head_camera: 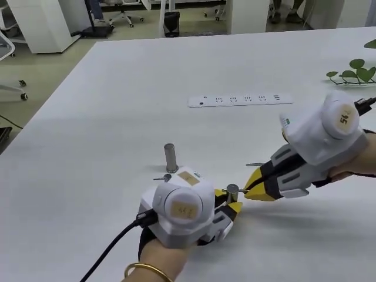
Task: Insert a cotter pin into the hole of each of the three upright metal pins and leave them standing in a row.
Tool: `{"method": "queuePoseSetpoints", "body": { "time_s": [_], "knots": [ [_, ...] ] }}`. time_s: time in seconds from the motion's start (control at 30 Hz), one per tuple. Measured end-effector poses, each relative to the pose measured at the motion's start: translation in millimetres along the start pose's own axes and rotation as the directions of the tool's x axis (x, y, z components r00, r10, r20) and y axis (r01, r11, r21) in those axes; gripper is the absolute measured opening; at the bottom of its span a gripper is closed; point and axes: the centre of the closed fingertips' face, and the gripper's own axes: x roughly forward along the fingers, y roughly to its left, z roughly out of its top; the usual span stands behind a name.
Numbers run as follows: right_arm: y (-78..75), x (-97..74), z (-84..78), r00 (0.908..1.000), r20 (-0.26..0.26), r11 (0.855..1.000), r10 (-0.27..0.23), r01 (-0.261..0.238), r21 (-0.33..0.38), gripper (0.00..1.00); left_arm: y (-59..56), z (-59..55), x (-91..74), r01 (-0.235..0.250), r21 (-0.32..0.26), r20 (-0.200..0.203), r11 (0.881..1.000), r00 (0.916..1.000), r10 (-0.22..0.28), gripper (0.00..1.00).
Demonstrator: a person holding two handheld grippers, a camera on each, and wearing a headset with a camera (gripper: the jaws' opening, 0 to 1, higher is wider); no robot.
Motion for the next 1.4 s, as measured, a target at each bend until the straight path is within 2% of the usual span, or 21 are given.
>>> {"method": "queuePoseSetpoints", "body": {
  "time_s": [0.23,0.33,0.4,0.47,0.63,0.87,1.4],
  "knots": [
    [-0.2,0.9,1.0,0.9995,-0.022,1.0,-0.023,0.023,0.009,0.01,-0.1,-0.3,0.0,-0.003,0.003,-0.007,1.0,1.0,0.003,0.1],
    [0.6,-1.5,0.7,0.9993,-0.029,0.999,-0.024,0.025,0.025,0.09,-0.1,-0.7,0.1,-0.004,0.001,-0.008,1.0,1.0,0.004,0.1],
    [1.1,-5.0,0.2,0.9993,-0.025,0.999,-0.027,0.028,0.031,0.11,0.0,-1.0,0.2,-0.003,0.003,-0.011,1.0,0.9999,0.004,0.1],
    [1.3,-9.3,-0.2,0.9994,-0.008,0.998,-0.033,0.033,0.055,0.11,0.0,-1.1,0.1,-0.005,0.005,-0.012,1.0,0.9999,0.005,0.1],
    [0.9,-15.3,-6.9,0.9988,-0.02,0.997,-0.046,0.047,0.063,0.07,0.2,-1.2,-0.1,-0.004,0.004,-0.011,1.0,0.9999,0.004,0.1],
    [0.4,-13.4,-4.9,0.9985,-0.002,0.996,-0.055,0.055,0.068,0.0,0.5,-1.2,-0.1,-0.005,0.003,-0.011,1.0,0.9999,0.005,0.1],
    [-0.4,-8.3,0.1,0.9985,-0.006,0.998,-0.054,0.054,0.038,0.0,1.2,-2.8,0.3,-0.013,-0.019,-0.018,1.0,0.9998,0.013,0.1]
  ]
}}
